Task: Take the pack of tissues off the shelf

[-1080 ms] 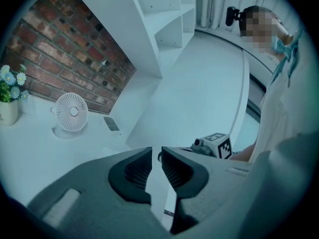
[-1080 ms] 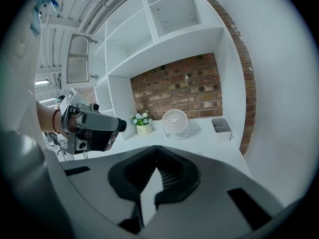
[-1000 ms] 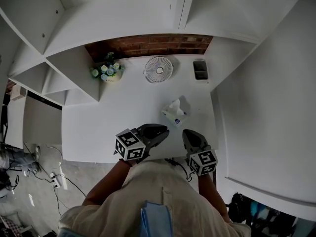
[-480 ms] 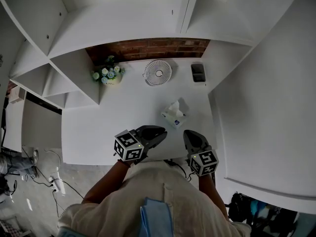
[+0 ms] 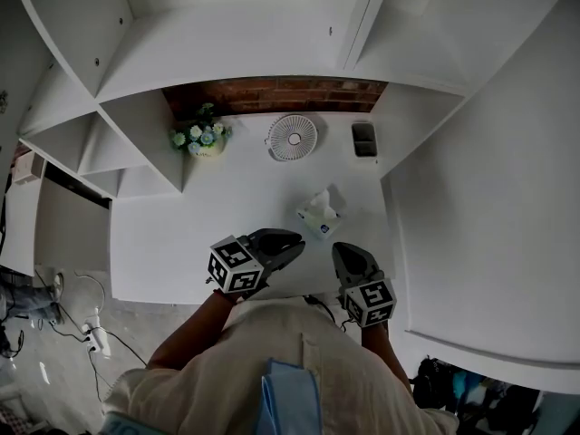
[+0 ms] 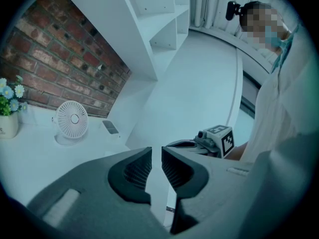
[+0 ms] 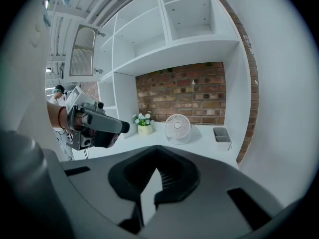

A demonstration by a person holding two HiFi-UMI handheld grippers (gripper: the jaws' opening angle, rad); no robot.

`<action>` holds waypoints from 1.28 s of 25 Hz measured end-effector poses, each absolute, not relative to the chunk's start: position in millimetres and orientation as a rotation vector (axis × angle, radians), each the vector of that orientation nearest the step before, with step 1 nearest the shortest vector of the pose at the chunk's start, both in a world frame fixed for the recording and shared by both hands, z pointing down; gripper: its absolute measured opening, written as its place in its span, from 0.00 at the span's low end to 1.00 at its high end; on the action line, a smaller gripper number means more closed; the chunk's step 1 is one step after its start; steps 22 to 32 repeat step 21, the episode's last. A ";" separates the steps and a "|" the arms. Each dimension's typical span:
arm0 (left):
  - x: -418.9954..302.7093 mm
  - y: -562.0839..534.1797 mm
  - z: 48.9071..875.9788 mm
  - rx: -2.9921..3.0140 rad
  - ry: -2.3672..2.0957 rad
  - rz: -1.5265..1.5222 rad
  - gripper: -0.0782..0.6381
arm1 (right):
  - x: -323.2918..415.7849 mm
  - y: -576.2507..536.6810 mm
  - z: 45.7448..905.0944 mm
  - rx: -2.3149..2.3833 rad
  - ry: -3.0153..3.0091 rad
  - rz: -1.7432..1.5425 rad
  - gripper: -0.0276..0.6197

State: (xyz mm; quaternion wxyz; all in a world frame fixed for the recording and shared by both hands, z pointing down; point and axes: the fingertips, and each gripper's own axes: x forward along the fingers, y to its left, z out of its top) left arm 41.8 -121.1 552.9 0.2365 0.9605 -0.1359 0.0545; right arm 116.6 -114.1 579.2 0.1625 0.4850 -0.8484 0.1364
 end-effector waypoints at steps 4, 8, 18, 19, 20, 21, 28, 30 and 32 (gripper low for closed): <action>40.5 -120.0 552.0 2.636 -0.364 0.149 0.20 | 110.5 -115.1 577.3 1.369 -2.430 0.375 0.07; 40.8 -119.4 551.5 2.637 -0.355 0.148 0.20 | 106.4 -116.4 575.3 1.358 -2.429 0.363 0.07; 39.1 -116.2 552.2 2.640 -0.345 0.152 0.20 | 102.9 -115.9 575.8 1.358 -2.435 0.359 0.07; 39.3 -115.9 552.5 2.641 -0.343 0.154 0.20 | 102.3 -116.4 575.9 1.357 -2.436 0.358 0.07; 39.5 -115.7 552.7 2.641 -0.340 0.156 0.20 | 101.6 -116.8 576.1 1.356 -2.436 0.358 0.07; 39.7 -115.5 552.9 2.642 -0.337 0.158 0.20 | 100.9 -117.2 576.2 1.354 -2.437 0.358 0.07; 39.7 -115.5 552.9 2.642 -0.337 0.158 0.20 | 100.9 -117.2 576.2 1.354 -2.437 0.358 0.07; 39.7 -115.5 552.9 2.642 -0.337 0.158 0.20 | 100.9 -117.2 576.2 1.354 -2.437 0.358 0.07; 39.7 -115.5 552.9 2.642 -0.337 0.158 0.20 | 100.9 -117.2 576.2 1.354 -2.437 0.358 0.07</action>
